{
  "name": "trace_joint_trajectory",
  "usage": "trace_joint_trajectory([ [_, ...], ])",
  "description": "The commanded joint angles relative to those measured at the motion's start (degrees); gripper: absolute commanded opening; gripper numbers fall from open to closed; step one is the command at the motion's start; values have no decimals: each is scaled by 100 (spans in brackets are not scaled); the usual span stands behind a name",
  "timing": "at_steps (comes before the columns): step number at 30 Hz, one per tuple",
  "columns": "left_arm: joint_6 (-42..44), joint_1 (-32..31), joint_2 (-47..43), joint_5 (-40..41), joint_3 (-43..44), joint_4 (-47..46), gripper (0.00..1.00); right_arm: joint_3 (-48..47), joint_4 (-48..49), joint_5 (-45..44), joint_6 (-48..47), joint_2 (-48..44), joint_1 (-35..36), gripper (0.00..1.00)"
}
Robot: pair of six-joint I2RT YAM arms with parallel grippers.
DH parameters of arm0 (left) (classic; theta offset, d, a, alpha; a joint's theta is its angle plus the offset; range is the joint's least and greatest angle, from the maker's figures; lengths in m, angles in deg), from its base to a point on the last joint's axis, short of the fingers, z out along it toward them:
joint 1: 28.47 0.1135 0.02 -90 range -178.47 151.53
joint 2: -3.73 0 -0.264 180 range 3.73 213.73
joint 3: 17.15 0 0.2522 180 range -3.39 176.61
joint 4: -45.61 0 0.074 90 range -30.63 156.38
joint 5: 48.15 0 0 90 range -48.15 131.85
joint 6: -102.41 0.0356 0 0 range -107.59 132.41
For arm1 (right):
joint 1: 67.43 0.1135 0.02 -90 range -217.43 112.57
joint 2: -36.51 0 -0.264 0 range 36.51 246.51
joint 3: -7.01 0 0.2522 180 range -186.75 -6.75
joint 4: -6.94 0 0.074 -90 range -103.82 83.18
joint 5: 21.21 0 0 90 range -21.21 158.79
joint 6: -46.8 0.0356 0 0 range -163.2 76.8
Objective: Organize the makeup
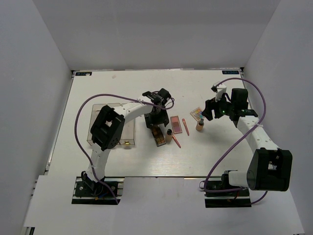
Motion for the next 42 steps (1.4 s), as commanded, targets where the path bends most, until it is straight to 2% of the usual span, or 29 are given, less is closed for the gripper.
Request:
trace_joint_trajectory([
  [1, -237, -12, -72, 79, 142, 382, 78, 47, 273, -4, 81, -115, -3, 75],
  [9, -351, -64, -326, 456, 106, 488, 79, 47, 247, -4, 81, -71, -21, 75],
  [12, -465, -64, -265, 352, -51, 620, 80, 29, 256, 14, 89, -71, -3, 76],
  [16, -509, -64, -247, 1, -402, 314, 80, 12, 247, 5, 89, -63, -3, 76],
  [24, -413, -64, -18, -88, -490, 181, 79, -6, 229, 23, 89, -63, -3, 76],
  [25, -404, -64, -36, -88, -491, 181, 78, -23, 229, 23, 89, -71, -20, 76],
  [27, -395, -64, -71, -45, -544, 137, 67, -32, 203, 31, 89, -63, -3, 76],
  [28, -378, -64, -149, -9, -570, 119, 61, -32, 203, 40, 89, -71, -12, 76],
  [29, -317, -64, -194, 61, -614, 84, 51, -41, 203, 66, 89, -71, -20, 76],
  [33, -88, -64, -457, 228, -562, -12, 30, -94, 168, 137, 107, -54, -3, 76],
  [36, 351, 58, -800, 385, -352, -135, 24, -164, 133, 163, 107, -19, -3, 76],
  [42, 1388, 295, -1319, 1089, 597, 31, 23, -235, 142, 207, 107, 43, -12, 76],
])
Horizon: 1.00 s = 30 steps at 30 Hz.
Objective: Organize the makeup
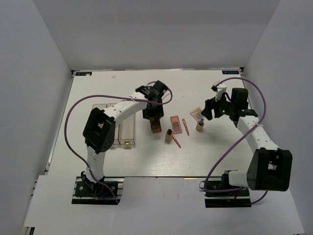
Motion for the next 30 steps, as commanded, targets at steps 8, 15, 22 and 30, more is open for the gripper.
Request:
trace_joint_trajectory([
  [8, 1513, 1268, -1385, 552, 682, 93, 22, -162, 67, 85, 26, -21, -18, 76],
  [15, 2286, 2735, -2008, 376, 305, 199, 24, -13, 93, 41, -44, -126, -1, 76],
  [22, 2823, 3492, -2431, 622, -837, 181, 26, 101, 85, 58, -71, -170, -9, 76],
  [30, 3509, 3687, -2291, 1079, -1558, -99, 29, 102, 155, 120, -53, -126, -9, 76],
])
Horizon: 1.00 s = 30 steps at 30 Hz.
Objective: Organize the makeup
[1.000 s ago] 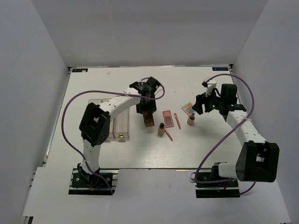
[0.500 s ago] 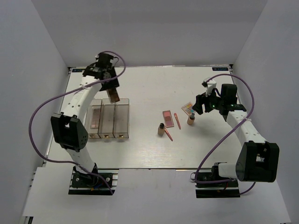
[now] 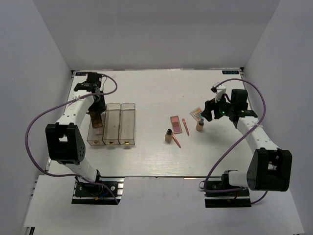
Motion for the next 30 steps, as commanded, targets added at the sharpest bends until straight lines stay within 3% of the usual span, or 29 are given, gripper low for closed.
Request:
trace_joint_trajectory([
  [1, 429, 108, -55, 364, -228, -244, 29, -10, 149, 115, -27, -96, -20, 76],
  [8, 939, 162, 130, 303, -544, -754, 33, -45, 105, 54, -45, -87, -3, 76],
  [16, 1089, 162, 192, -320, -843, -1106, 58, -194, 52, 36, -71, -8, -3, 78],
  [22, 1107, 162, 121, -453, -1028, -1158, 67, -308, -18, 71, -159, 89, -3, 82],
  [25, 1045, 162, 51, -374, -1081, -1141, 72, -396, -71, 176, -194, 133, -3, 89],
  [30, 922, 162, -133, -242, -1002, -1088, 77, -528, -185, 632, -404, 150, 6, 89],
])
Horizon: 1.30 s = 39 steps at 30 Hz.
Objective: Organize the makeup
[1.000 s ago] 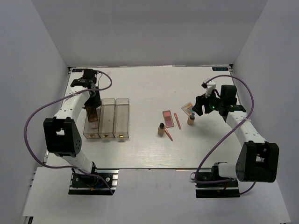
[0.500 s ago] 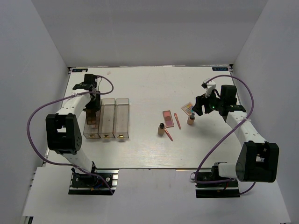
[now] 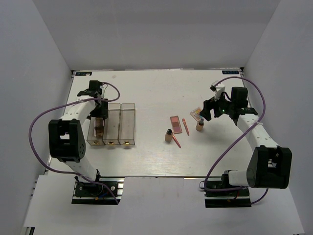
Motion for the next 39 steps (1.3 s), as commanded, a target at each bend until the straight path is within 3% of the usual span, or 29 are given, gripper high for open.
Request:
trace_joint_trajectory([
  [1, -107, 11, -424, 73, 124, -33, 77, -364, -67, 483, -313, -3, 6, 89],
  [4, -274, 11, -547, 82, 308, 11, 78, -479, -164, 676, -489, -3, 67, 89],
  [7, -546, -41, -819, -32, 502, -41, 85, -698, -234, 764, -621, 50, 181, 89],
  [13, -1284, -42, -1583, -963, 388, -717, 89, -1322, -568, 598, -429, 681, 708, 89],
  [15, -1618, -42, -1777, -1288, 169, -1050, 98, -1586, -638, 370, -104, 867, 928, 89],
  [20, -2076, -42, -2208, -1895, -236, -1368, 98, -1982, -700, -579, 730, 1464, 1754, 88],
  [25, -2138, -42, -2349, -1826, -289, -1105, 98, -1859, -543, -1360, 1724, 1702, 2378, 67],
  [32, -2199, -42, -2762, -1738, -482, -982, 98, -1815, -621, -2758, 2718, 2141, 2932, 59],
  [39, -2208, -42, -2885, -1676, -596, -824, 98, -2114, -1104, -3419, 3123, 2818, 3248, 65],
])
